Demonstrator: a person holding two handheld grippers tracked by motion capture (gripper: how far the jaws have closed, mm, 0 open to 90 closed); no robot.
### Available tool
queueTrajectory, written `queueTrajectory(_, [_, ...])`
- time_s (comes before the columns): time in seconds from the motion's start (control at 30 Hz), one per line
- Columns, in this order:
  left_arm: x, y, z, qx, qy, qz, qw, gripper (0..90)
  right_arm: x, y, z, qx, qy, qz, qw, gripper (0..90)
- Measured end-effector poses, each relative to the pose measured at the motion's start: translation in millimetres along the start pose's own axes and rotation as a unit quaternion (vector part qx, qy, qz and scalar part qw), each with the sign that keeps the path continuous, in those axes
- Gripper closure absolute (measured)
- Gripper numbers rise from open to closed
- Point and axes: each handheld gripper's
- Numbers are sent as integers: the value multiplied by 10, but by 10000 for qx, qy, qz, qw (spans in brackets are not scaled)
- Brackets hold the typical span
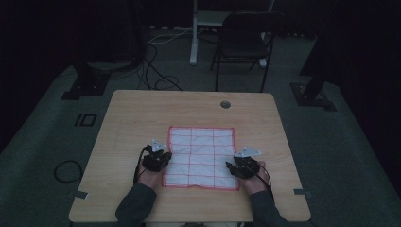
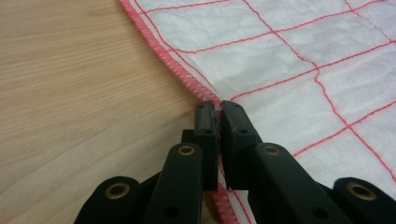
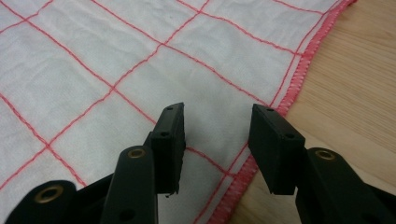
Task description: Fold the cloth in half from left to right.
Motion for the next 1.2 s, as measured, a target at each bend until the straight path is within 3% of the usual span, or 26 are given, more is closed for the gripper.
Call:
queueTrajectory(0.2, [-92,-49,-83,-109,4,-15,9999,866,14,24,-76,-134,105,32,9998,531])
queueTrajectory(0.5, [-202,-69,-153,-204,76,-56,9997,872,-40,48,-63,-116,-16,213,9997,532])
queueTrajectory(0.73, [-274,-12,-192,-223,355,-63,9991,878,-50,48,-49,-87,-43,234,9997,533])
queueTrajectory(0.8, [-307,4,-213,-299,297,13,9991,878,-51,46,-46,-82,-46,227,9997,533])
queueTrajectory(0.93, [-378,82,-191,-254,151,178,9994,878,-42,44,-46,-86,-51,218,9997,533])
queueTrajectory(1.2, [-403,297,-35,-94,-46,387,9992,878,-37,43,-45,-102,-57,200,9997,534])
Point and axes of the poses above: each handheld gripper's, and its own axes: x roughly forward along the jaws, y roughly out of its top, z roughly to its right, and after that the axes turned 9 degrees about z, right-handed
